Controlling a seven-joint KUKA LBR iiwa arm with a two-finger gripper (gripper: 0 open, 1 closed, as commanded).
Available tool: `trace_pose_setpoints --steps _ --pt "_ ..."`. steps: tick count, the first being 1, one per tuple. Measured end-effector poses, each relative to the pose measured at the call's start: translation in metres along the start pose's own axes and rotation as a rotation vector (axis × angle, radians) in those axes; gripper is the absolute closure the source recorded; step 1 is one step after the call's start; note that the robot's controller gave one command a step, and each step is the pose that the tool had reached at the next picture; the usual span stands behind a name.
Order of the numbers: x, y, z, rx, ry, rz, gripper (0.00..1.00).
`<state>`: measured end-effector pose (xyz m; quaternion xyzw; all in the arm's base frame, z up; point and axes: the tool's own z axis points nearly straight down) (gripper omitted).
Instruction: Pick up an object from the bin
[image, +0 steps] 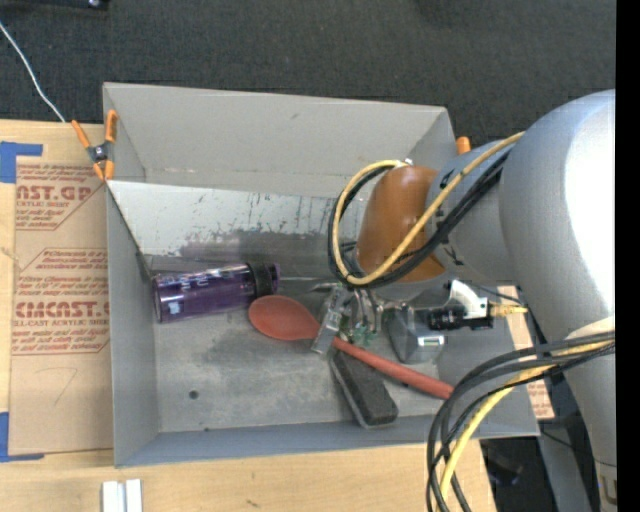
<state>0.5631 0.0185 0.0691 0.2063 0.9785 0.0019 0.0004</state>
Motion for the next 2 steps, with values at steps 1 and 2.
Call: trace_pose_setpoints --steps 1,2 --pt "0.0001 0.0002 0.0000 0.000 0.000 0.000 1.00" --pt "0.0001 0.0002 0.0000 0.000 0.000 0.000 1.00"
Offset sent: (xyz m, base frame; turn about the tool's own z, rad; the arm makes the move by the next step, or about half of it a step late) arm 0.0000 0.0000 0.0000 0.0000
